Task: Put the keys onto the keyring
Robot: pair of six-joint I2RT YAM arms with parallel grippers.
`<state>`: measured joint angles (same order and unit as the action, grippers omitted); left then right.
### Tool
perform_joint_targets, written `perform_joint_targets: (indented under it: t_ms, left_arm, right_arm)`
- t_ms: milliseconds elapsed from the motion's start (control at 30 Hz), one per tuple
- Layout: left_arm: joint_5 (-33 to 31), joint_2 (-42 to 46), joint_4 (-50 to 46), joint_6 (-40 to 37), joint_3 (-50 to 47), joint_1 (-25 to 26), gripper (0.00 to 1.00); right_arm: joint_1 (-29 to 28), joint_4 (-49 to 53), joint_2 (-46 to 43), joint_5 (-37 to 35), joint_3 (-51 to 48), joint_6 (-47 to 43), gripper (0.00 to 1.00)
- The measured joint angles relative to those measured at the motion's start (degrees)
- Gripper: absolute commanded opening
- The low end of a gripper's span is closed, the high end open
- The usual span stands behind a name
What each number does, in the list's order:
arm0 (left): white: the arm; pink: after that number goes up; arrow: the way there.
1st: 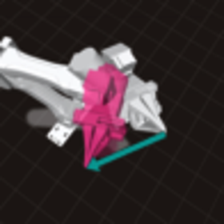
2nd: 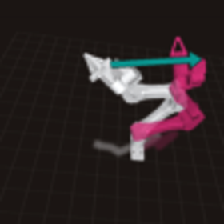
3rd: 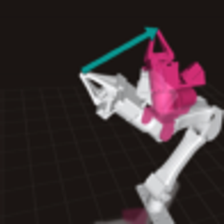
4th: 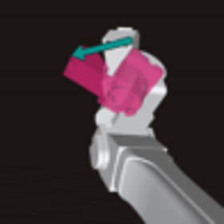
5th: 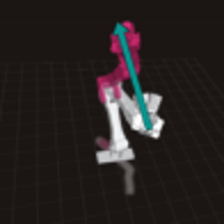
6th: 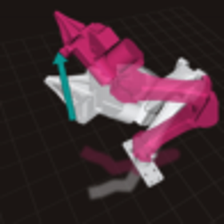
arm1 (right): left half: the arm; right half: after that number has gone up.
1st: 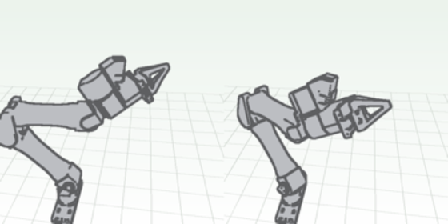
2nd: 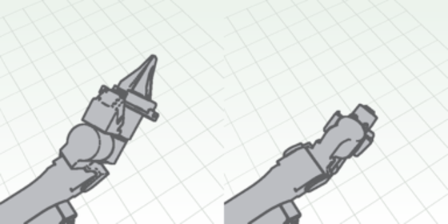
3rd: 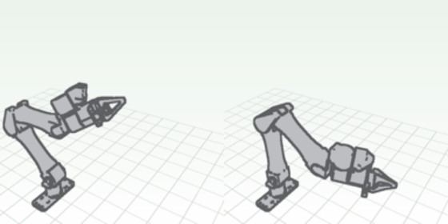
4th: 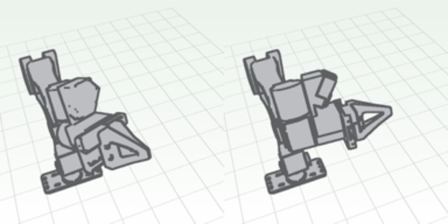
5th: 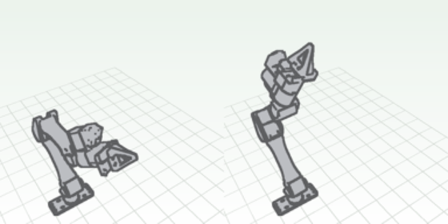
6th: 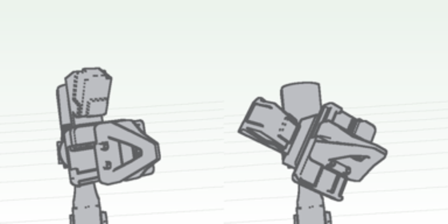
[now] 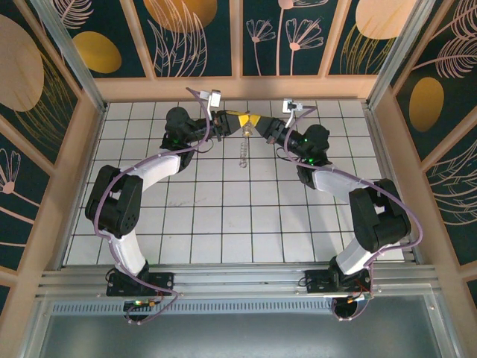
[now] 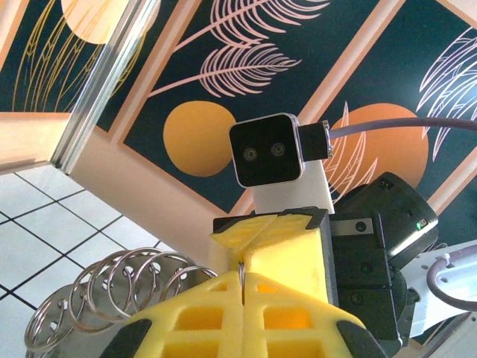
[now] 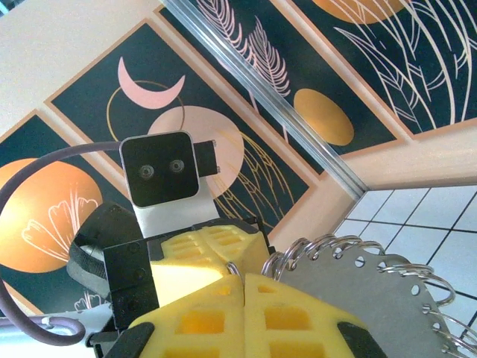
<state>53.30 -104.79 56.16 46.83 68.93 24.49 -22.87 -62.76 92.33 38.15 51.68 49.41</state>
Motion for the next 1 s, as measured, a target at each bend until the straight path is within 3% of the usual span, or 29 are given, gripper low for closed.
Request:
perform_joint_targets:
  t_ms: [167, 367, 633, 1000]
  left_arm:
    - [-0.2, 0.0, -1.6, -1.2, 0.0, 0.0, 0.26]
    - [-0.4, 1.6, -6.8, -5.6, 0.0, 0.1, 0.42]
    - [-0.7, 4.7, -12.9, -11.8, 0.1, -0.7, 0.48]
    - [2.5, 4.9, -25.2, -21.8, 3.1, -2.3, 0.48]
  right_arm:
    - [0.4, 3.4, -0.1, 1.6, 1.1, -3.3, 0.0]
    - [1.3, 10.9, -0.9, 4.5, 2.1, -9.4, 0.0]
    - [2.2, 21.2, -4.1, 6.8, 2.4, -19.1, 0.0]
    - [2.2, 35.9, -7.8, 8.5, 6.7, -31.9, 0.0]
